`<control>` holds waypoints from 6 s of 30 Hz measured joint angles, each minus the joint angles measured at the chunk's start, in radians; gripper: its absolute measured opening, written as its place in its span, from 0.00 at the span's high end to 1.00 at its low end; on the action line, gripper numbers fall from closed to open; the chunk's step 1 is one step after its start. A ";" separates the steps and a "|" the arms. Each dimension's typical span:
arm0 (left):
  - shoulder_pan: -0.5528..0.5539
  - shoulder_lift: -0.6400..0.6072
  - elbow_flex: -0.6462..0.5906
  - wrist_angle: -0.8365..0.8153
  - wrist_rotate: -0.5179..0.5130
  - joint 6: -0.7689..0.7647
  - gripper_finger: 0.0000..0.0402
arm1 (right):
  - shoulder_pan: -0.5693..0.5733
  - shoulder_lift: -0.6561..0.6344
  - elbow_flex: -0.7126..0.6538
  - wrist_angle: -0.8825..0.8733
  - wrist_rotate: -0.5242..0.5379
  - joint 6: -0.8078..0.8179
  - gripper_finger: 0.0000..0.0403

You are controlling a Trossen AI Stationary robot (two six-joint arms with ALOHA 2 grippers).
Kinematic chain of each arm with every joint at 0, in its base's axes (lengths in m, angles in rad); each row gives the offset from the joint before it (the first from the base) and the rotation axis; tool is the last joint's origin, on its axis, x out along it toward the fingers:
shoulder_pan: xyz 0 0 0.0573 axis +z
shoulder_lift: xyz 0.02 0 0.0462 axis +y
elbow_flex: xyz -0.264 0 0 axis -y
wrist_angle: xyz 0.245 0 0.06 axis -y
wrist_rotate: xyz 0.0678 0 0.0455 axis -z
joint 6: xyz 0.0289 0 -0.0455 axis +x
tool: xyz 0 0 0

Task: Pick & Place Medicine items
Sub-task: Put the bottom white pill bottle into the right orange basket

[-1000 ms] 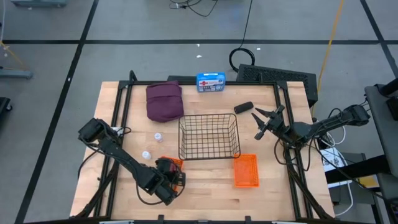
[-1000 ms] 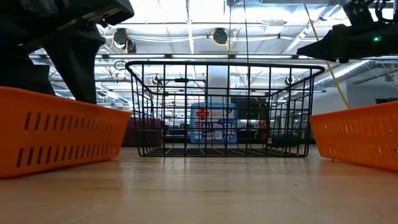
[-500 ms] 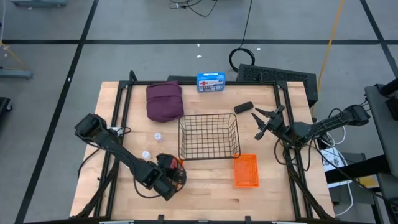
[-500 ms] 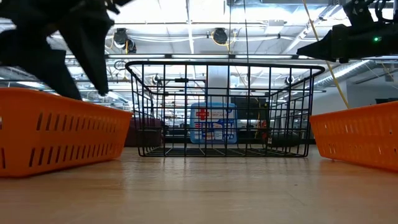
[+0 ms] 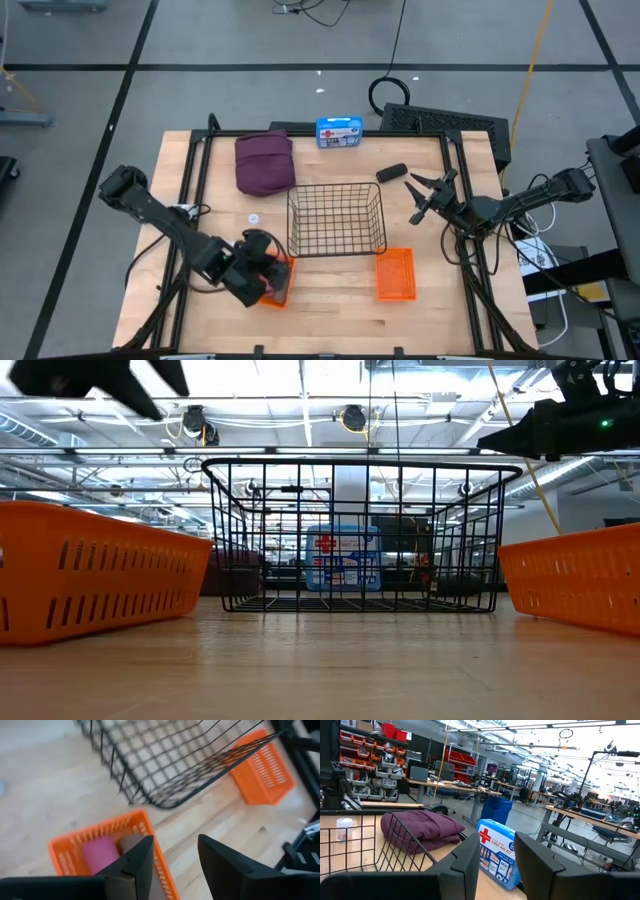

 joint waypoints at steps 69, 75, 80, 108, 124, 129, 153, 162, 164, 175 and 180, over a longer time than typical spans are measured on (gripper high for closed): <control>0.526 -1.063 -0.752 0.834 0.308 1.350 0.62 | 0.000 0.000 0.000 -0.003 0.000 0.002 0.73; 0.526 -1.062 -0.752 0.834 0.306 1.347 0.62 | 0.000 0.000 0.000 -0.003 0.000 0.002 0.73; 0.526 -1.058 -0.752 0.836 0.306 1.315 0.62 | 0.000 0.000 0.000 -0.003 0.000 0.001 0.73; 0.127 -0.840 -0.451 0.083 0.817 -0.478 0.71 | 0.000 0.000 0.000 -0.003 0.000 0.001 0.73; -0.048 -0.302 -0.180 -0.595 0.591 -0.501 0.77 | 0.000 0.000 0.000 -0.003 0.000 0.002 0.73; -0.054 -0.262 -0.182 -0.596 0.588 -0.484 0.77 | 0.000 0.000 0.000 -0.003 0.000 0.002 0.73; -0.188 -0.266 -0.453 -0.330 0.616 -0.728 0.36 | 0.000 0.000 0.000 -0.003 0.000 0.001 0.73; -0.188 -0.266 -0.522 -0.285 0.603 -0.739 0.36 | 0.000 0.000 0.000 -0.003 0.000 0.002 0.73; -0.189 -0.266 -0.527 -0.275 0.596 -0.728 0.36 | 0.000 0.000 0.000 -0.003 0.000 0.001 0.73; -0.202 -0.266 -0.619 -0.120 0.596 -0.736 0.36 | 0.000 0.000 0.000 -0.003 0.000 0.001 0.73; -0.215 -0.266 -0.632 -0.115 0.595 -0.725 0.36 | 0.000 0.000 0.000 -0.003 0.000 0.001 0.73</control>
